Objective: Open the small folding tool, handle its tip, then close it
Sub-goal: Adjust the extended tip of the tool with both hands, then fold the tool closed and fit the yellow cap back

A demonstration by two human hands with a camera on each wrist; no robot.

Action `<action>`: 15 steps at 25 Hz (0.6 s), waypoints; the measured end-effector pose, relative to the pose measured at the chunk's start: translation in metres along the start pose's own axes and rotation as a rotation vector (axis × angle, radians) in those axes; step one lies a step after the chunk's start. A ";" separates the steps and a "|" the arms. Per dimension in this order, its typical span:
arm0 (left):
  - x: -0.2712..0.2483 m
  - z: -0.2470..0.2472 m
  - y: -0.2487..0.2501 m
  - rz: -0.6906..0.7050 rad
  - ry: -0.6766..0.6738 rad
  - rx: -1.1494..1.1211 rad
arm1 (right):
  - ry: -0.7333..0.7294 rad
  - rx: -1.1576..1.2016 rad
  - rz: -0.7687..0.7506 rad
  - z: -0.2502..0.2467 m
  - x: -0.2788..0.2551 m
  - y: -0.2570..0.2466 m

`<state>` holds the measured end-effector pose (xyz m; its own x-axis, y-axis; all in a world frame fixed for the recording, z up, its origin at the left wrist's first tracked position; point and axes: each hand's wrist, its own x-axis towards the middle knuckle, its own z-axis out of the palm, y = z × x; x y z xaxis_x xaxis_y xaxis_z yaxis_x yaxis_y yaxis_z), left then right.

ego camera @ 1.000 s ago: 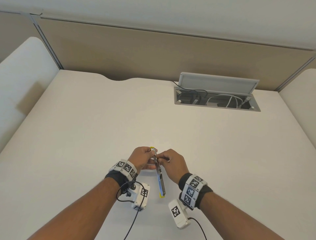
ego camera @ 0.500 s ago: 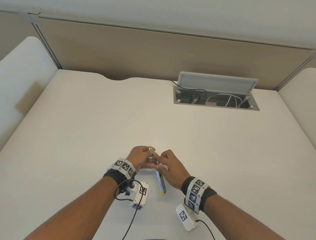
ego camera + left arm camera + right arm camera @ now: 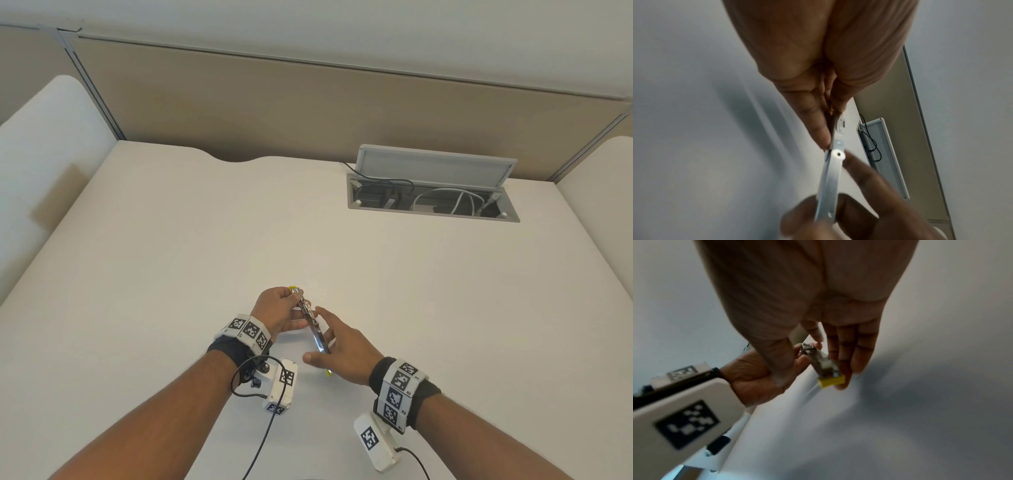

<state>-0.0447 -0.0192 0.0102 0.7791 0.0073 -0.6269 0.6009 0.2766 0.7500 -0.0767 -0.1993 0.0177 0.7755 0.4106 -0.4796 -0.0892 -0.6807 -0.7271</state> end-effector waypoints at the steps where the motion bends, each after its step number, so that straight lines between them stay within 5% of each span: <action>1: 0.001 -0.001 0.001 -0.003 0.019 -0.002 | -0.018 0.021 0.028 0.001 -0.001 0.002; 9: 0.003 -0.013 -0.005 -0.002 0.065 0.128 | 0.294 0.252 0.006 -0.020 0.010 0.001; 15: -0.002 0.000 -0.010 0.024 -0.030 0.243 | 0.257 0.596 0.067 -0.015 0.025 -0.003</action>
<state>-0.0528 -0.0218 0.0039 0.7967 -0.0188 -0.6040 0.6043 0.0369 0.7959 -0.0474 -0.1960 0.0156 0.8746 0.1702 -0.4540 -0.4163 -0.2164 -0.8831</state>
